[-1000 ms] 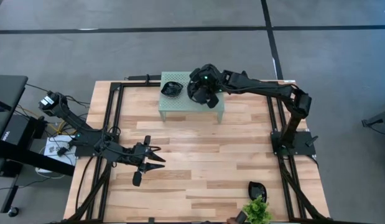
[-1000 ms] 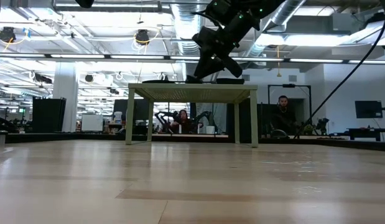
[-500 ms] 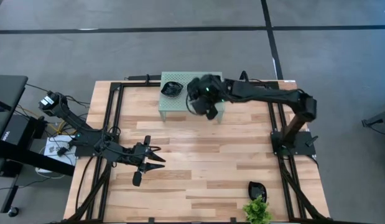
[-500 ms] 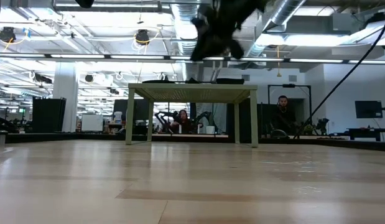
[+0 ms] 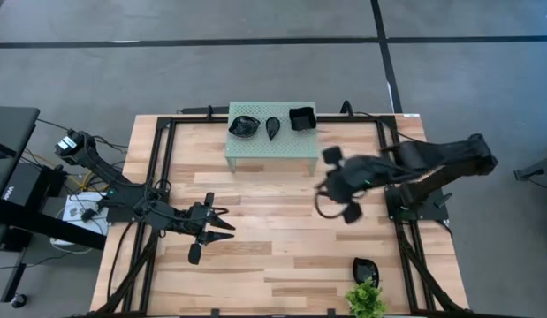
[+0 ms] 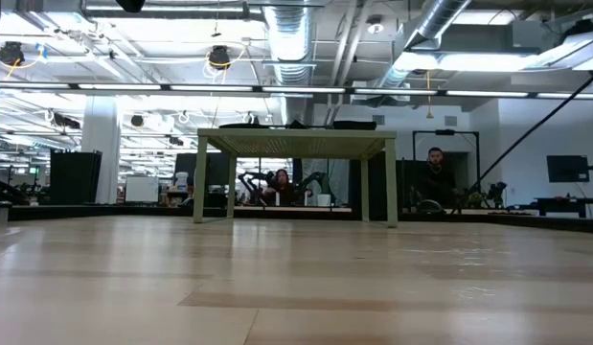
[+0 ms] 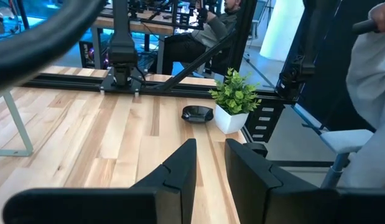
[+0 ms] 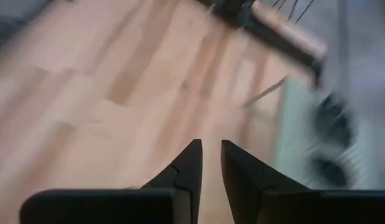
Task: Pick & Place Mini shaped plates
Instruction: Stack the bottom right leaf-shaped plate on top of the other leaf-shaped plate
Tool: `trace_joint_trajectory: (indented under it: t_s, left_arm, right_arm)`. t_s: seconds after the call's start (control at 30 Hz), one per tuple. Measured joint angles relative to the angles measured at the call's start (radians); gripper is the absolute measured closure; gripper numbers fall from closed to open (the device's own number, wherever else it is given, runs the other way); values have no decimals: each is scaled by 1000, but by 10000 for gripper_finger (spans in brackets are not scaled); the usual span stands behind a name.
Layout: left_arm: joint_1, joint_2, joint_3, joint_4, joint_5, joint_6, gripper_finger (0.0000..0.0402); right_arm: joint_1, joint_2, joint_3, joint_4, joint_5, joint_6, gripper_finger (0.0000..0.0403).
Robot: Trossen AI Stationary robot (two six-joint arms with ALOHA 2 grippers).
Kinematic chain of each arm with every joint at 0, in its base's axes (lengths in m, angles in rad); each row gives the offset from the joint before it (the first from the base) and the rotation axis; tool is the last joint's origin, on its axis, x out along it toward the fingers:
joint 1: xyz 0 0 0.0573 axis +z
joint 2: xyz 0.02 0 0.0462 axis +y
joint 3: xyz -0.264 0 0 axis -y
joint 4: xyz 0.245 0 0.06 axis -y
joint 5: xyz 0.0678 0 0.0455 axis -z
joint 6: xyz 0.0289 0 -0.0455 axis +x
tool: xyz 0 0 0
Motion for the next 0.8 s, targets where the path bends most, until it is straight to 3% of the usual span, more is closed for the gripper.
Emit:
trace_joint_trajectory:
  t_s: [0.13,0.53,0.8]
  left_arm:
    - [0,0,0,4,0,-3,316]
    - [0,0,0,7,0,-3,316]
    - [0,0,0,7,0,-3,316]
  right_arm:
    - [97,-53,-49,-100,13,285,362]
    - [290,-99,-451,-96,31,1003,374]
    - [354,-90,-547,-51,-72,1155,348]
